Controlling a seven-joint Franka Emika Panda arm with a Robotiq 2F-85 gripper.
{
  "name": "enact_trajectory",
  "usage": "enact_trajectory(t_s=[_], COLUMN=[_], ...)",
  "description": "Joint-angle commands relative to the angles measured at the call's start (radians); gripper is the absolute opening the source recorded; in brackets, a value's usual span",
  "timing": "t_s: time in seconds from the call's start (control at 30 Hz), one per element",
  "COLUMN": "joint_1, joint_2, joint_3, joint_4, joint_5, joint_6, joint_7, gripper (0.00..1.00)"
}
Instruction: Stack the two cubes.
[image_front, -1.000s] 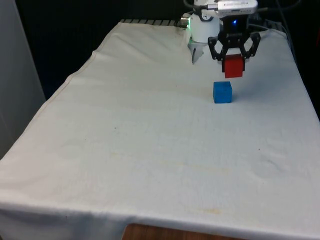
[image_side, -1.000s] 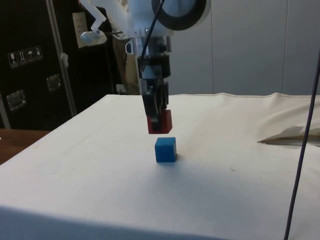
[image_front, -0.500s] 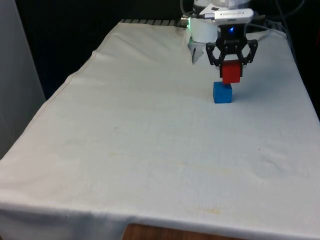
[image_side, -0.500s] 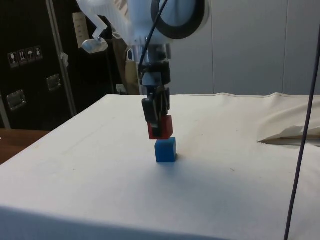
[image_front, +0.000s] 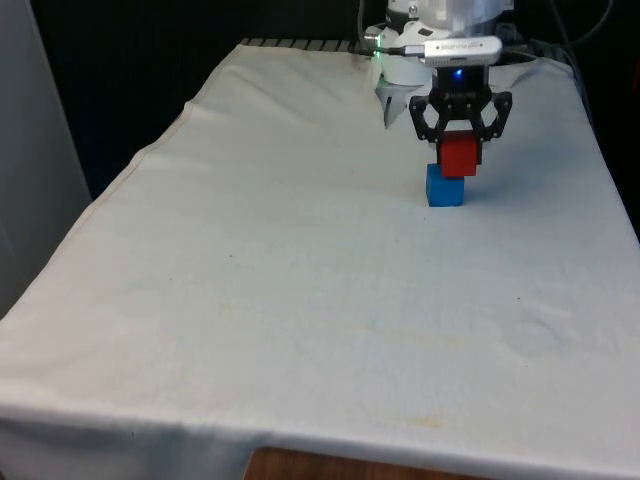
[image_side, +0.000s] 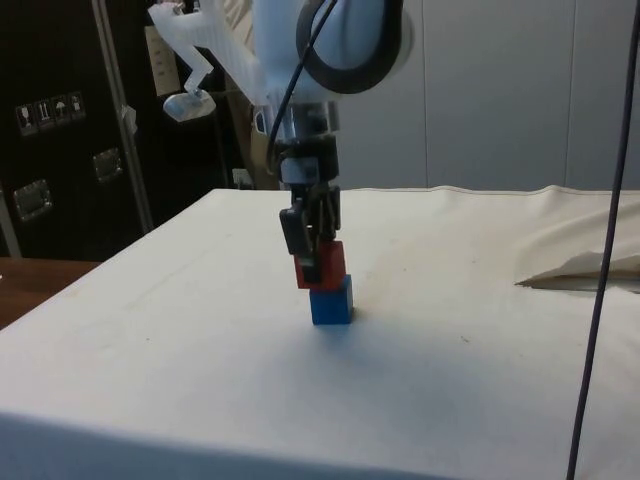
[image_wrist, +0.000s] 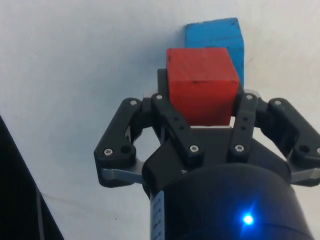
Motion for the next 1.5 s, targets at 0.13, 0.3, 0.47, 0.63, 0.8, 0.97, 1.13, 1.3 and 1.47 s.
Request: enact_trajectory(t_s=[0.13, 0.3, 0.47, 0.63, 0.8, 0.97, 1.13, 1.3, 1.47], joint_1=[0.0, 0.0, -0.001, -0.002, -0.002, -0.001, 0.002, 0.0, -0.001], joint_2=[0.01, 0.01, 0.009, 0.008, 0.009, 0.012, 0.011, 0.01, 0.009], joint_3=[-0.001, -0.001, -0.002, -0.006, -0.018, -0.03, -0.034, -0.033, -0.03], joint_4=[0.001, 0.0, 0.0, -0.001, 0.001, 0.006, 0.004, 0.003, 0.002], joint_5=[0.0, -0.001, -0.003, -0.005, -0.011, -0.017, -0.023, -0.018, -0.012], joint_6=[0.011, 0.007, 0.004, 0.003, -0.004, -0.01, -0.011, -0.009, -0.007], joint_7=[0.005, 0.003, 0.002, -0.001, -0.004, -0.005, 0.002, 0.0, -0.005], gripper=[0.0, 0.0, 0.0, 0.0, 0.0, 0.0, 0.0, 0.0, 0.13])
